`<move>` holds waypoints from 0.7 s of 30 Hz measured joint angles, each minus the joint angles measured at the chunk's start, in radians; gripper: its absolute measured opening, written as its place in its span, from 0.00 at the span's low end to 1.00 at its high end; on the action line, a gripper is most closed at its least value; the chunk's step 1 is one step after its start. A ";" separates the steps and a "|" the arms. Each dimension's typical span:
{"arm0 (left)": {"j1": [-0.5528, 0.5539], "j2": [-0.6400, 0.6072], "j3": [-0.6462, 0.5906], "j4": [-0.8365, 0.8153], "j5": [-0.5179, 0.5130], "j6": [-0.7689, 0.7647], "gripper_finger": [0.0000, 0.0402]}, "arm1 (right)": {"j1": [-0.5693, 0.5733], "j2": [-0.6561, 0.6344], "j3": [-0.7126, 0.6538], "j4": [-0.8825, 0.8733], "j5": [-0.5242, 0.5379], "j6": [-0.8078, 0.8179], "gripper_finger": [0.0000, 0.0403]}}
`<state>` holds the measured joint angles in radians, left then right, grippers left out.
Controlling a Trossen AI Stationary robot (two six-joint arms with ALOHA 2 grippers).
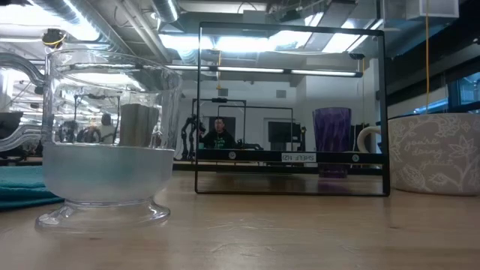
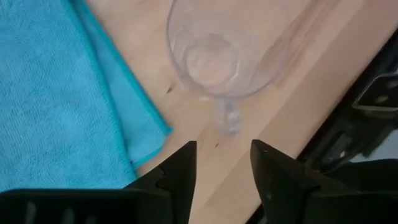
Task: Stack small to large cups/mugs on shelf
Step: Put the transparent mug on the shelf
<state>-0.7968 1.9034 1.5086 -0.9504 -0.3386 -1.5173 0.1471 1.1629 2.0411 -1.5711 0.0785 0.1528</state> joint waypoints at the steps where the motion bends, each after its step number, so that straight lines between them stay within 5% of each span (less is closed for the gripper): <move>1: -0.003 0.000 -0.009 0.009 0.000 0.000 0.36 | 0.000 0.000 0.000 0.000 0.000 0.000 0.50; 21: 0.004 0.001 -0.125 0.145 -0.071 0.001 0.37 | 0.000 0.000 0.000 0.000 0.000 -0.012 0.50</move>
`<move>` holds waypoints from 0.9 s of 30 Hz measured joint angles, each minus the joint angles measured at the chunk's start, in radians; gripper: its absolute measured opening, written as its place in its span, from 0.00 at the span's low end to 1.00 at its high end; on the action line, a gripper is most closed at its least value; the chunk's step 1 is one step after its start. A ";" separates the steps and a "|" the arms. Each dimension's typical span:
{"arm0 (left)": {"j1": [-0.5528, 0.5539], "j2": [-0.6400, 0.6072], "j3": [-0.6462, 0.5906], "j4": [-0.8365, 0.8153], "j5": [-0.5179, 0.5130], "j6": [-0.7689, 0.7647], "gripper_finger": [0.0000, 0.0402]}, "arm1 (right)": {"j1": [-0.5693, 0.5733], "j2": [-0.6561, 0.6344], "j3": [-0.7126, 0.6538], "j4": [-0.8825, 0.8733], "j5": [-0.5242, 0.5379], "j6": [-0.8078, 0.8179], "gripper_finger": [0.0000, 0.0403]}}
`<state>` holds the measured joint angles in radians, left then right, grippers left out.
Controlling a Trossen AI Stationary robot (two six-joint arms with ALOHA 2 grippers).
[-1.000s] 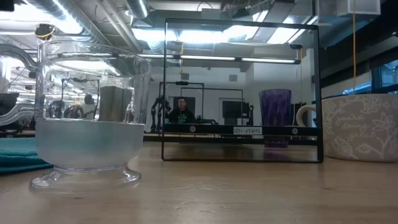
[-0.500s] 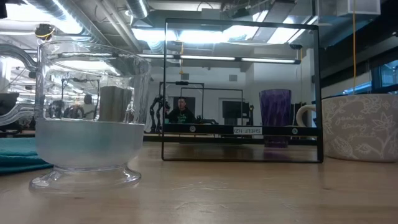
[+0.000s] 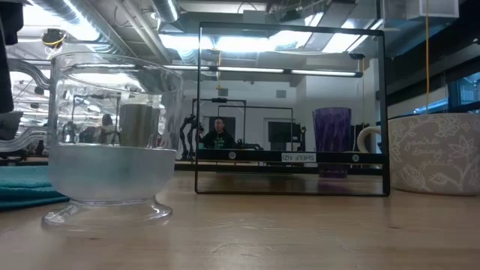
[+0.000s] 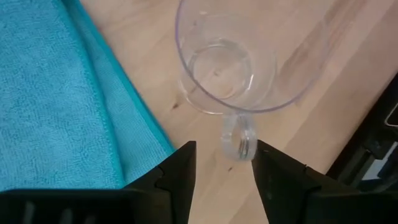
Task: Stack small to large cups/mugs on shelf
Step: Put the transparent mug on the shelf
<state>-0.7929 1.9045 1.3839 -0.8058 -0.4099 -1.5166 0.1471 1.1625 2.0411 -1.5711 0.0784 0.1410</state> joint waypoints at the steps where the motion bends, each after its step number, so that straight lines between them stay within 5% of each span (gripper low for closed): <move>1: 0.001 0.000 -0.002 0.001 0.000 0.000 0.37 | 0.000 0.000 0.000 0.000 0.000 -0.001 0.50; 17: 0.010 0.000 -0.004 -0.008 -0.056 0.036 0.35 | 0.000 0.000 0.000 0.000 0.019 -0.015 0.50; 27: 0.009 0.000 -0.004 -0.005 -0.048 0.056 0.16 | 0.000 0.000 0.000 0.000 0.019 0.009 0.50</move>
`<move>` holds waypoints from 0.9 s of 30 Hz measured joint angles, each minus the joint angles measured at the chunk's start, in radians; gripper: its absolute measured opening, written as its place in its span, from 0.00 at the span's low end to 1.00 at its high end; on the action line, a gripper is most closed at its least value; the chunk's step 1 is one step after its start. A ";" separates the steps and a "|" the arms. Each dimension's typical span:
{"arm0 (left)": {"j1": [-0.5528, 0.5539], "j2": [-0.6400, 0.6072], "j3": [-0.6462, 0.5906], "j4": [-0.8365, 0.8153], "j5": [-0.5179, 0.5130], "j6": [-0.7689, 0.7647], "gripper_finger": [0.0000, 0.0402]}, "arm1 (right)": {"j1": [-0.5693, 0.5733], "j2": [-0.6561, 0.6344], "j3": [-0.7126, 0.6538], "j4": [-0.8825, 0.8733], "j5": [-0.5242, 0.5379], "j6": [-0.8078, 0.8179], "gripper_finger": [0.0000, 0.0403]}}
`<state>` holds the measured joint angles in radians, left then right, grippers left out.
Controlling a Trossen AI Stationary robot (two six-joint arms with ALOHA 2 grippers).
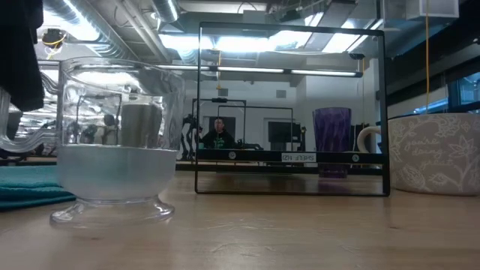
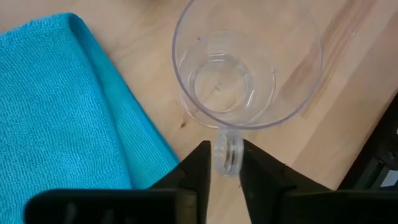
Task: Stack small to large cups/mugs on shelf
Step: Put the transparent mug on the shelf
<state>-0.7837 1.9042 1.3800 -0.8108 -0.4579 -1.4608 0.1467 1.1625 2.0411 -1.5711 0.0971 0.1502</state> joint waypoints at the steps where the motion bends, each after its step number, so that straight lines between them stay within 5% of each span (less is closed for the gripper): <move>1: 0.000 0.000 0.000 0.000 -0.007 0.000 0.14 | 0.000 0.000 0.000 0.000 0.000 0.002 0.50; 6: 0.000 0.000 0.000 0.000 -0.013 0.005 0.05 | 0.000 0.000 0.000 0.000 0.000 0.003 0.50; 15: -0.001 0.000 0.060 -0.030 0.009 0.076 0.04 | 0.000 0.000 0.000 0.000 0.000 0.003 0.50; 27: 0.033 -0.001 0.507 -0.578 -0.006 0.275 0.04 | 0.000 0.000 0.000 0.000 0.022 0.002 0.50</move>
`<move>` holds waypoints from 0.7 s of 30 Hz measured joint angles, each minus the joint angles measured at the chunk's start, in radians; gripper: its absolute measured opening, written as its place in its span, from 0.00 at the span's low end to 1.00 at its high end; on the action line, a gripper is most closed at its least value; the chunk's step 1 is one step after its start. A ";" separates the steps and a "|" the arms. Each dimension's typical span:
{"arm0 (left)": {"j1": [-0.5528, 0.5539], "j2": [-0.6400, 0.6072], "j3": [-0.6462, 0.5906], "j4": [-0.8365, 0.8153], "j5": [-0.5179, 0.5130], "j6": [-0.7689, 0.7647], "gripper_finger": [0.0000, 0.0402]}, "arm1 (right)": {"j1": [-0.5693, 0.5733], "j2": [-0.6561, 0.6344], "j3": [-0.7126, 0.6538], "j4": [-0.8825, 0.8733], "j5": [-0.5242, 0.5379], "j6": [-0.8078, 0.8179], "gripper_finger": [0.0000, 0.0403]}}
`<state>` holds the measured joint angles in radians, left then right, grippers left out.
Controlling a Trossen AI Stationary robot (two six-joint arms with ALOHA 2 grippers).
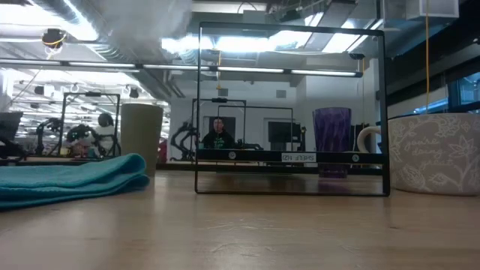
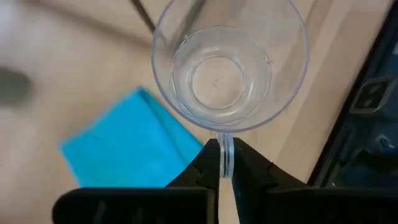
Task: Stack small to large cups/mugs on shelf
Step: Put the transparent mug on the shelf
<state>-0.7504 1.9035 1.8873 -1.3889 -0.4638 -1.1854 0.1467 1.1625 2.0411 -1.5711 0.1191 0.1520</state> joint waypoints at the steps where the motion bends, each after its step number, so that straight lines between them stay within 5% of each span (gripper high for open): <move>1: 0.009 -0.001 0.049 -0.039 -0.020 0.033 0.04 | 0.000 0.000 0.000 0.000 0.002 0.000 0.50; 6: 0.089 -0.004 0.208 -0.186 -0.058 0.212 0.04 | 0.000 0.000 0.000 0.000 0.004 0.003 0.50; 21: 0.431 -0.021 0.259 -0.099 -0.082 0.826 0.04 | 0.000 -0.004 -0.043 0.001 0.002 0.097 0.50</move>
<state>-0.3198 1.8828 2.1460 -1.4882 -0.5453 -0.3595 0.1463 1.1584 1.9983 -1.5700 0.1207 0.2490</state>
